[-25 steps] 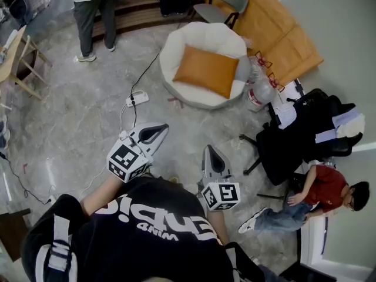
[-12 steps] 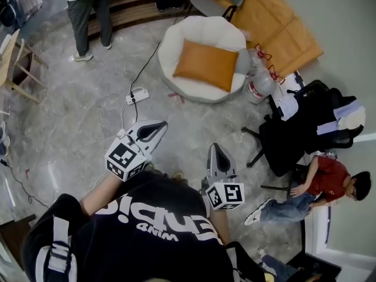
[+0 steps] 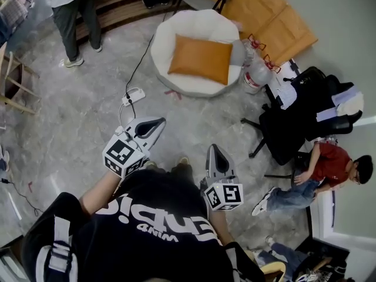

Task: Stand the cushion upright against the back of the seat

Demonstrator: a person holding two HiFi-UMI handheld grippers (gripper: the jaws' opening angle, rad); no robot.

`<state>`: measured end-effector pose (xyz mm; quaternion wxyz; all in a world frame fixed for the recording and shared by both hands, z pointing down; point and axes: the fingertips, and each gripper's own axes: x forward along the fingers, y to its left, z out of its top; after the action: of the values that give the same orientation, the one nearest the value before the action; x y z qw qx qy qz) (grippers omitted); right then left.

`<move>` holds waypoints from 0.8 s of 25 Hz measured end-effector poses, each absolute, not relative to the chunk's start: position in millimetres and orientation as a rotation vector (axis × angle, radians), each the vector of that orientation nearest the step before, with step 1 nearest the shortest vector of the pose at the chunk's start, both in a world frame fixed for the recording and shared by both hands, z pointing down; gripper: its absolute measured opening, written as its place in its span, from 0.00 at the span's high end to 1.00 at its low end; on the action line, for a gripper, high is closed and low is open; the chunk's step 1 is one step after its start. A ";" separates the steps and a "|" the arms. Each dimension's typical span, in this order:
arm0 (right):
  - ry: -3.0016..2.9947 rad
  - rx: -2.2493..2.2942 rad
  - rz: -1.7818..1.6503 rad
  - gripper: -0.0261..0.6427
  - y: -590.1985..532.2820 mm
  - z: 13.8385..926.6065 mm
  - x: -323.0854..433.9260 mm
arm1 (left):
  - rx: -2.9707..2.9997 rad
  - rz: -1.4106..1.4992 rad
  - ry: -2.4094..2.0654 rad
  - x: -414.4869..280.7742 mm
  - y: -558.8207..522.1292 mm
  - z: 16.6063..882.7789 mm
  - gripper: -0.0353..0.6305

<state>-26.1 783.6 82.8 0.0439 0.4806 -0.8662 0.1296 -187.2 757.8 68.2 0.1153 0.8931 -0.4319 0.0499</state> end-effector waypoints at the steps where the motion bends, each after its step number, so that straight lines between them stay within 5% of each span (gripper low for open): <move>1: -2.643 1.479 0.394 0.93 781.3 82.5 -25.7 | 2.614 0.147 -1.262 -188.6 754.6 69.1 0.94; 20: -2.613 1.509 0.419 0.93 667.8 91.5 26.4 | 2.618 0.162 -1.256 -142.3 643.4 71.6 0.94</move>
<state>26.4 667.8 91.5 0.0478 0.4948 -0.8568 0.1373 -142.3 643.4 71.6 0.1163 0.8942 -0.4288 0.0554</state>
